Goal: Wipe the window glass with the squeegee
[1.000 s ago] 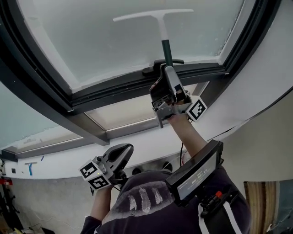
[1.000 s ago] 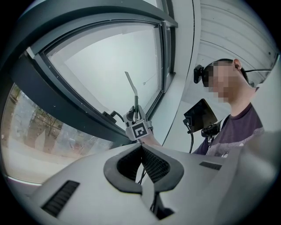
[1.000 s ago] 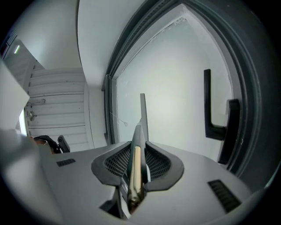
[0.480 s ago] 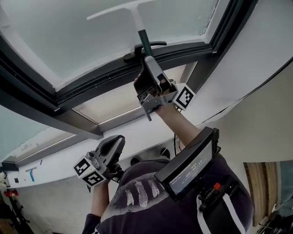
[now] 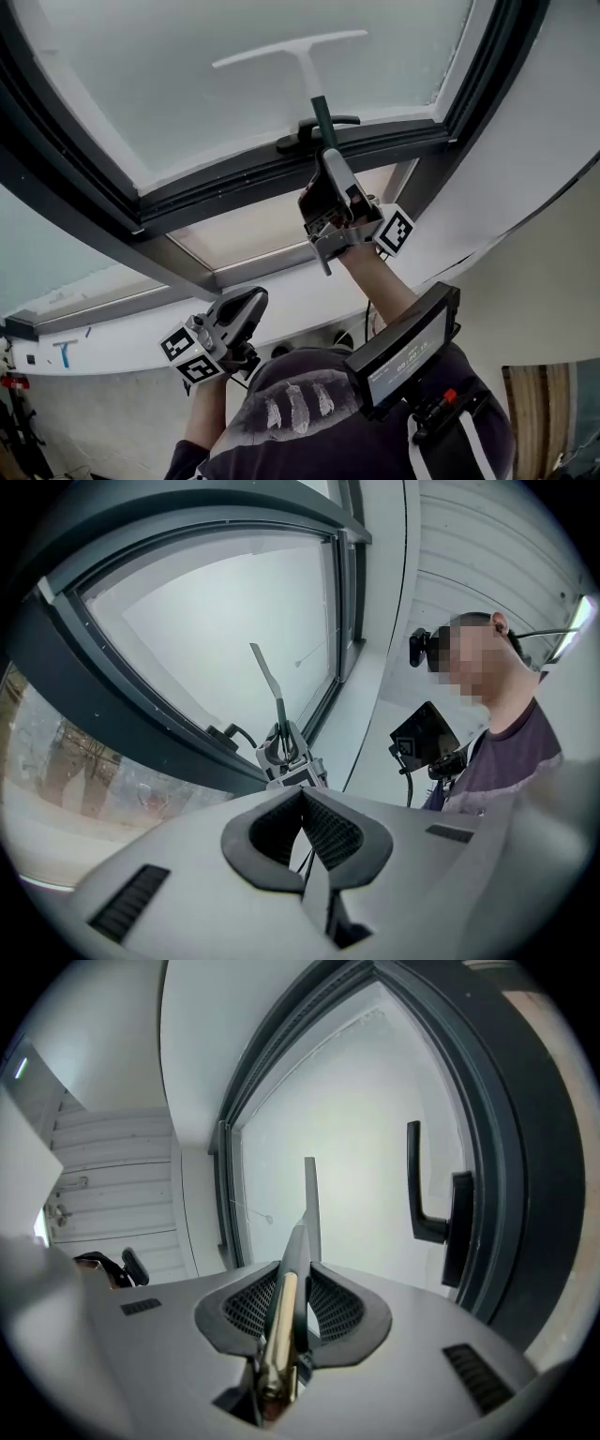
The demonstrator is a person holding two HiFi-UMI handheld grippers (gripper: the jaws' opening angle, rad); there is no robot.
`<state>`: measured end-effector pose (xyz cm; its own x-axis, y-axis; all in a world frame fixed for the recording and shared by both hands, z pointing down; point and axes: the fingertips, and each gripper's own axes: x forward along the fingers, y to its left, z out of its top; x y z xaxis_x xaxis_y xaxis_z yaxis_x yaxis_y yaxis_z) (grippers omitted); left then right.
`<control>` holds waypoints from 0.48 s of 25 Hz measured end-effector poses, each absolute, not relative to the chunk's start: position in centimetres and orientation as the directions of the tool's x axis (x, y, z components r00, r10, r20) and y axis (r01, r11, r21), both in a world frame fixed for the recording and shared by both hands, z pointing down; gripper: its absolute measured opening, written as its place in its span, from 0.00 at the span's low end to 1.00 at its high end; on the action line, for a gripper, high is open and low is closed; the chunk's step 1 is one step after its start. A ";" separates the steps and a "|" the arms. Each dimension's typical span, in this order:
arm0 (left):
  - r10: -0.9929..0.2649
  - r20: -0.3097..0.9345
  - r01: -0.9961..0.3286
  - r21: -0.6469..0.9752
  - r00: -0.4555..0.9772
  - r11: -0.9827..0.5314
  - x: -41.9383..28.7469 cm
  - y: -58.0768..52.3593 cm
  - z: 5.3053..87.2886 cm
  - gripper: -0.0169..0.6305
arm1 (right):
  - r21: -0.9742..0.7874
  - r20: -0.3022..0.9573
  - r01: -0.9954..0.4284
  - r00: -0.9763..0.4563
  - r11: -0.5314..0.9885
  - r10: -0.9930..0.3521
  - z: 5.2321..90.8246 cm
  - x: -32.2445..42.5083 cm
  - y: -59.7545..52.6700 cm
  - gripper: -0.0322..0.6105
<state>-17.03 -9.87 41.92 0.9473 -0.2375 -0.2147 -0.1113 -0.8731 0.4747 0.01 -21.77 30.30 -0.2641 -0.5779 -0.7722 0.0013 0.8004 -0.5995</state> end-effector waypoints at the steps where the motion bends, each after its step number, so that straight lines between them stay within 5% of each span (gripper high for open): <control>1: -0.237 -0.218 -0.112 0.468 0.947 -0.877 -16.8 -10.2 41.5 0.03 | -0.596 -0.776 0.006 -0.265 0.803 -0.573 30.1 0.2 -21.8 0.19; 9: -0.251 -0.286 -0.156 0.317 0.925 -0.936 -14.3 -15.8 35.3 0.03 | -0.543 -0.806 0.064 -0.320 0.837 -0.498 28.1 0.3 -21.7 0.19; 12: -0.247 -0.353 -0.169 0.237 0.902 -0.957 -14.2 -18.1 30.5 0.17 | -0.512 -0.806 0.070 -0.384 0.856 -0.450 27.3 -2.7 -20.7 0.19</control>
<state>-14.16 -18.14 30.51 0.9023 -0.2470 -0.3533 -0.1692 -0.9567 0.2368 -2.75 -20.68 27.27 -0.3844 -0.4504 -0.8059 0.0703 0.8561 -0.5120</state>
